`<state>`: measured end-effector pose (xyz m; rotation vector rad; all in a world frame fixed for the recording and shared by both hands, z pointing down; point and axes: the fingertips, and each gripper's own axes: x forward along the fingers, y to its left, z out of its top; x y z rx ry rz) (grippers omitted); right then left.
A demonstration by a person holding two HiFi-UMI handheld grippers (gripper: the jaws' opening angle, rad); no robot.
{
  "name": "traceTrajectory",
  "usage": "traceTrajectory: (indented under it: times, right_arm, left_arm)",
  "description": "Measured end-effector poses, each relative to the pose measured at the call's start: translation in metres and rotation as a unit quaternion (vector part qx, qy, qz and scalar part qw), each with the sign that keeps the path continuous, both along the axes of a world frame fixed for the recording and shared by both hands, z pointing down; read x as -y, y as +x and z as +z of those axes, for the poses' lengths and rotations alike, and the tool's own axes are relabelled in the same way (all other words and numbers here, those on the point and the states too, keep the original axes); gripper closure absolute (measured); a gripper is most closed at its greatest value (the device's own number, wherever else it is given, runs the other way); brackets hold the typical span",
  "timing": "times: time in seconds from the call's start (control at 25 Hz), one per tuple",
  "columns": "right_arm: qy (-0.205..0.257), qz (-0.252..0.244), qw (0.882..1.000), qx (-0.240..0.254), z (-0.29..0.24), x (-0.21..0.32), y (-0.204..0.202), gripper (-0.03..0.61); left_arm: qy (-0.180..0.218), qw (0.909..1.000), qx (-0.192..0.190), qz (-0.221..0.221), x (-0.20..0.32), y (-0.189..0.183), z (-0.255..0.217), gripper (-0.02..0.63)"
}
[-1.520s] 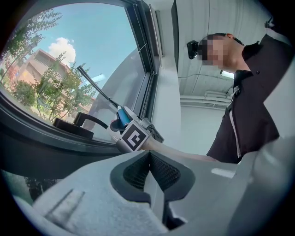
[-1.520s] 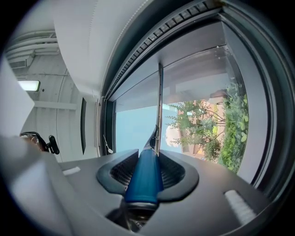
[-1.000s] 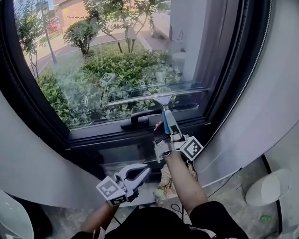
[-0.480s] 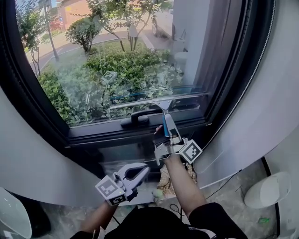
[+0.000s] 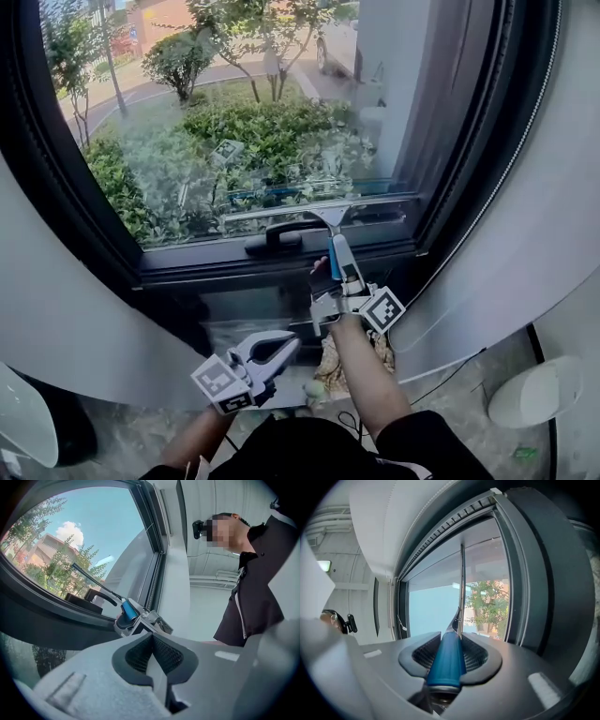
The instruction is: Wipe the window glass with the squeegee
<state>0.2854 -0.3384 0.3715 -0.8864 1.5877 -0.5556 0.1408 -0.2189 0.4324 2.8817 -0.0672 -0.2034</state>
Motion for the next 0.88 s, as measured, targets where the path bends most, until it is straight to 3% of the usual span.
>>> traceTrajectory:
  times: [0.24, 0.48, 0.88]
  right_arm:
    - [0.005, -0.01, 1.0, -0.001, 0.003, -0.004, 0.001, 0.443]
    - [0.042, -0.034, 0.999, 0.01, -0.02, -0.013, -0.002, 0.443]
    - [0.05, -0.058, 0.997, -0.018, -0.031, -0.05, -0.037, 0.443]
  left_arm:
    - [-0.007, 0.9994, 0.005, -0.032, -0.007, -0.005, 0.007, 0.618]
    - [-0.012, 0.9975, 0.0, -0.069, -0.016, -0.018, 0.015, 0.617]
    - [-0.005, 0.9911, -0.024, -0.131, -0.034, -0.076, 0.008, 0.617]
